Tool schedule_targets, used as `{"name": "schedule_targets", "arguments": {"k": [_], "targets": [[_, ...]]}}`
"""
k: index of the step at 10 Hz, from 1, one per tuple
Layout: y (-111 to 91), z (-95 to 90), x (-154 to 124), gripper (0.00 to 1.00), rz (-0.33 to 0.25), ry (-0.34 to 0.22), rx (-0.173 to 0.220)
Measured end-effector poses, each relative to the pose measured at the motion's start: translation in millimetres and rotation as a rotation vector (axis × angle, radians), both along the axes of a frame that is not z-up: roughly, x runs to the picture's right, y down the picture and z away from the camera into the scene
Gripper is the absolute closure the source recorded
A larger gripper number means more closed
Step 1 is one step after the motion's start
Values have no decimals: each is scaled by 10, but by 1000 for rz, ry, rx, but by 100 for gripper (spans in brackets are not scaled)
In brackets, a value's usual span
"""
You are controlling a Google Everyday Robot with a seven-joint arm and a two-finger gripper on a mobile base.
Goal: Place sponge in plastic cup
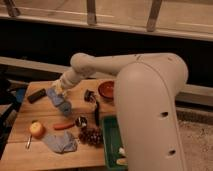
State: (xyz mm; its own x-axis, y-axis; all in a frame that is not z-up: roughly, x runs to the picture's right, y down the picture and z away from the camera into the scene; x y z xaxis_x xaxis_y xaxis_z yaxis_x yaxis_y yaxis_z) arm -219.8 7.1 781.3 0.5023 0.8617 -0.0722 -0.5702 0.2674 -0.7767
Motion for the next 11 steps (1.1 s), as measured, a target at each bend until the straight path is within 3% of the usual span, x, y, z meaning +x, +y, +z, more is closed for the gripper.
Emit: {"name": "schedule_targets", "arguments": {"k": [2,5,6,11], "targets": [[138,62,264,100,37,42,-31],[296,217,316,100,61,66,-79],[315,262,295,96,67,64,-91],[349,373,266,46,74,64,-114]]}}
